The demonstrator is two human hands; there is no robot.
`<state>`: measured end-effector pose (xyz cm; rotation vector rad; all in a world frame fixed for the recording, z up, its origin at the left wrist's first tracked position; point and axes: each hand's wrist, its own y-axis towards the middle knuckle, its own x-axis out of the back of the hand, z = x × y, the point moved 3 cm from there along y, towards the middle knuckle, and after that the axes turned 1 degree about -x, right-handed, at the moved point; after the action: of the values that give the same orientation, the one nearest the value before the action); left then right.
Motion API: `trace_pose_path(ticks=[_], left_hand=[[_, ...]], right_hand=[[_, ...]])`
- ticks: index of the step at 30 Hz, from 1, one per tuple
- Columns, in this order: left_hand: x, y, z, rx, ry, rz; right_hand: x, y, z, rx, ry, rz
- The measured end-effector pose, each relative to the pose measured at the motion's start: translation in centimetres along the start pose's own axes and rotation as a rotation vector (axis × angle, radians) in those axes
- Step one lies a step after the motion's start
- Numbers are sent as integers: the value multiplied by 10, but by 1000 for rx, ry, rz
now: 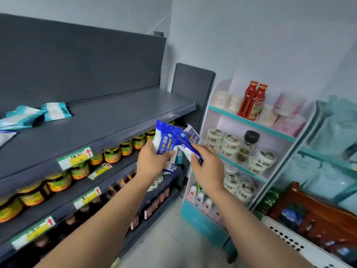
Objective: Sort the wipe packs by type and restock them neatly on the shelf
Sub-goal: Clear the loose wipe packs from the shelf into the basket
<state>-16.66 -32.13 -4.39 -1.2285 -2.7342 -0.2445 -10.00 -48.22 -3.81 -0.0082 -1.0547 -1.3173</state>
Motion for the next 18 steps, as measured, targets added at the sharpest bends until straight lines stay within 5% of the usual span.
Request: trace_pose_path(ticks=[18], left_hand=[[-292, -178, 6, 84, 70, 451]], right_hand=[[219, -158, -224, -371, -244, -34]])
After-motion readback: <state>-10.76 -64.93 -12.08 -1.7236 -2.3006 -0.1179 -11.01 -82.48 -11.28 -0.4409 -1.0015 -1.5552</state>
